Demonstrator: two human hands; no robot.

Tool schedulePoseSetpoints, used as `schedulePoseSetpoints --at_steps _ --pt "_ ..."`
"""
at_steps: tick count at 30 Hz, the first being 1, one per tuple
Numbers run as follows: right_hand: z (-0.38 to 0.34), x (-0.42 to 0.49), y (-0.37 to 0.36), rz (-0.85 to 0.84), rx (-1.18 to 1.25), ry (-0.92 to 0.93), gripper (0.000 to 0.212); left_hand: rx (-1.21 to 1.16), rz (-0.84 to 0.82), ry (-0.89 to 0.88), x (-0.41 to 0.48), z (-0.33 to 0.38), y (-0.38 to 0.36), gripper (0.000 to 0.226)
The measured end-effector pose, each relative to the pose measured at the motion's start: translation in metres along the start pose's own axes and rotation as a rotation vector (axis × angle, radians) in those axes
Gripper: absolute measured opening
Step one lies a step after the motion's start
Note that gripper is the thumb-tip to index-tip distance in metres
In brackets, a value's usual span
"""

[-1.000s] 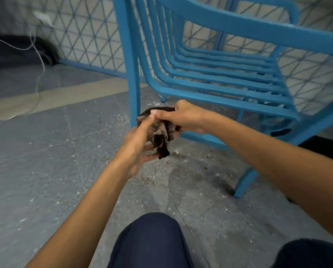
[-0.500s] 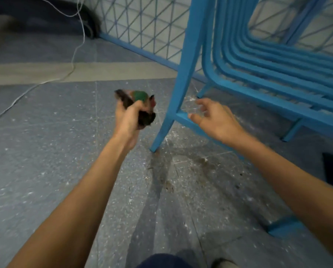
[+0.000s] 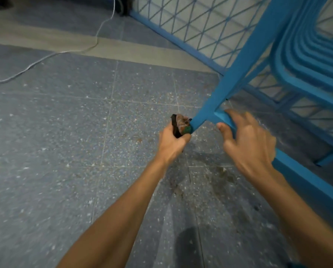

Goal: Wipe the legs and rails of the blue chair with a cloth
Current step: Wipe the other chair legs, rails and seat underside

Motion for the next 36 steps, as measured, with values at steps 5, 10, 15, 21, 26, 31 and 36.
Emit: schedulePoseSetpoints --at_steps 5,10,15,21,26,31,36 --pt "0.025 -0.002 0.006 -0.006 0.031 -0.017 0.042 -0.257 -0.079 -0.226 -0.005 0.054 -0.036 0.047" --pt "0.048 -0.003 0.011 -0.01 0.088 -0.024 0.041 -0.168 -0.031 -0.306 -0.026 0.034 -0.057 0.054" --pt "0.069 -0.006 0.013 0.038 0.133 -0.014 0.046 0.066 -0.153 -0.083 -0.045 -0.041 -0.04 0.05" --pt "0.084 -0.005 0.012 0.077 0.133 0.017 0.05 0.473 -0.426 0.076 -0.035 -0.092 -0.019 0.046" --pt "0.086 -0.005 0.008 0.115 0.128 0.024 0.049 0.25 -0.411 0.006 -0.018 -0.03 -0.035 0.042" --pt "0.086 -0.004 0.005 0.113 0.138 0.03 0.053 0.005 -0.37 -0.272 -0.004 0.063 -0.063 0.053" --pt "0.086 -0.004 0.005 0.146 0.138 0.034 0.045 0.001 -0.381 -0.172 -0.018 0.024 -0.062 0.028"
Point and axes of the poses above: each hand's wrist, its own x-axis towards the middle knuckle, its own y-axis out of the back of the hand, z = x × y, the point moved 2 cm from there along x, towards the middle knuckle, and after that the axes turned 15 degrees about -y, right-handed, at the moved point
